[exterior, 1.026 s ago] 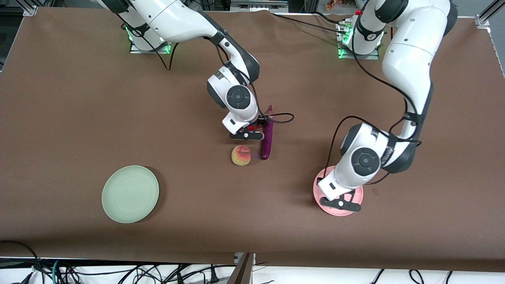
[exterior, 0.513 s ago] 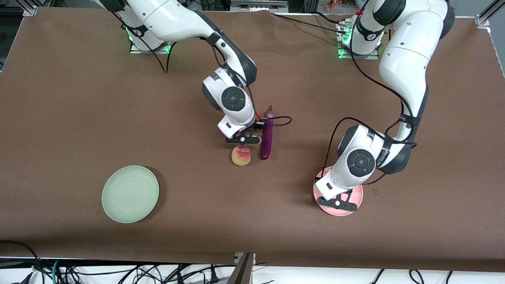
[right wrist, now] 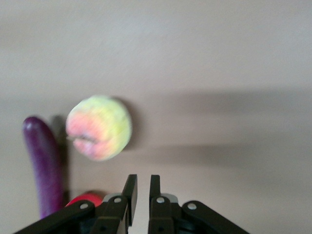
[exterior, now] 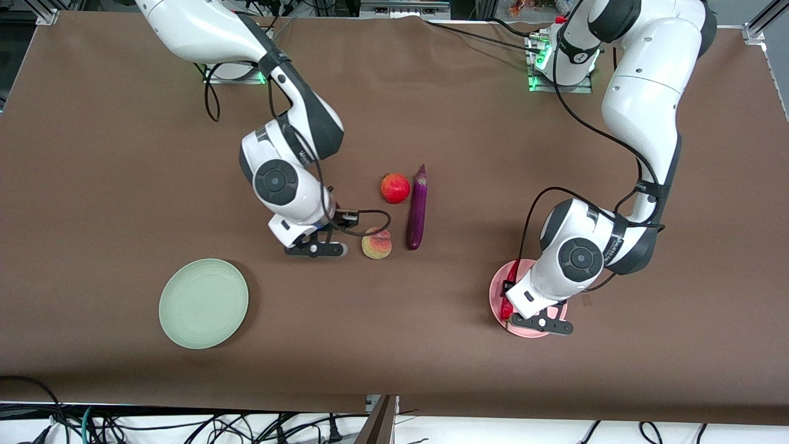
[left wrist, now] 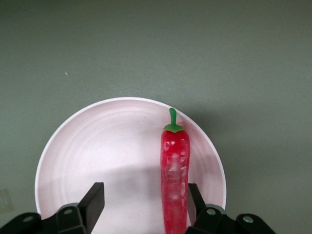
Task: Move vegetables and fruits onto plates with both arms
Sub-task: 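Lower and release the chili with the left gripper while the right gripper lifts the apple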
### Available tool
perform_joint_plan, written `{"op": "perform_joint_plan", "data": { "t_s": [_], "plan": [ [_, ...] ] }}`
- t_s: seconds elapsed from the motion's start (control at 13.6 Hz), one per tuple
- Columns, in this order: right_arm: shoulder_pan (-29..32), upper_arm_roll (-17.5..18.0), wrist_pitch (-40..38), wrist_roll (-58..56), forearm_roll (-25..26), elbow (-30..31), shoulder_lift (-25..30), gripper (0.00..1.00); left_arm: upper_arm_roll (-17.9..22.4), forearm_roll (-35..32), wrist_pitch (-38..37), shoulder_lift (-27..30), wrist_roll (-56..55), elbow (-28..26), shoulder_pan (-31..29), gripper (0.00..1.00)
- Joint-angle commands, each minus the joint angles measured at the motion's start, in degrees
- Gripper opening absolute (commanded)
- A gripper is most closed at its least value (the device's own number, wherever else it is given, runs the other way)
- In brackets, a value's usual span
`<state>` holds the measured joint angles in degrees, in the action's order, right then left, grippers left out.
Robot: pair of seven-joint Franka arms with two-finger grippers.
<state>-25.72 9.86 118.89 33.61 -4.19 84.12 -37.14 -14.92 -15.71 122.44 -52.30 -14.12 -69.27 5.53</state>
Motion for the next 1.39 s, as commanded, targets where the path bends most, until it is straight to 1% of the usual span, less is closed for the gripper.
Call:
{"op": "perform_joint_plan", "data": {
  "t_s": [0.0,0.07,0.15,0.29,0.73,1.17,1.25,1.32],
  "plan": [
    [-2.6,0.7,2.9,4.8,0.1,0.7,-1.1,0.71,-0.3,0.0,-0.3,0.4,0.7,0.5,-0.3,0.98],
    [-2.7,0.8,5.2,4.6,-0.1,0.7,-1.3,1.00,-0.3,0.0,-0.5,0.5,0.7,0.4,-0.3,1.00],
    [-3.2,0.9,6.2,4.6,-0.4,0.7,-1.8,1.00,-0.3,0.0,-0.8,1.1,0.7,0.4,-0.4,1.00],
    [-6.1,0.9,6.1,4.6,-0.4,0.7,-2.6,1.00,-0.3,0.0,-0.9,1.2,0.8,0.4,-0.8,1.00],
    [-10.3,0.9,6.2,5.5,-0.3,1.0,-6.5,1.00,-0.4,0.0,-0.9,1.2,0.9,0.0,-0.9,1.00],
    [-11.7,0.8,6.2,5.5,0.5,1.2,-8.1,0.99,-0.5,0.0,-1.0,1.2,0.9,-0.5,-1.6,1.00],
    [-11.6,0.8,6.2,5.3,0.5,1.2,-8.2,0.83,-0.5,0.1,-1.0,1.2,0.9,-0.5,-1.7,1.00],
    [-11.6,0.8,6.2,5.1,0.5,1.2,-8.2,0.46,-0.5,0.0,-1.1,1.2,0.8,-0.5,-1.7,1.00]
  ]
}}
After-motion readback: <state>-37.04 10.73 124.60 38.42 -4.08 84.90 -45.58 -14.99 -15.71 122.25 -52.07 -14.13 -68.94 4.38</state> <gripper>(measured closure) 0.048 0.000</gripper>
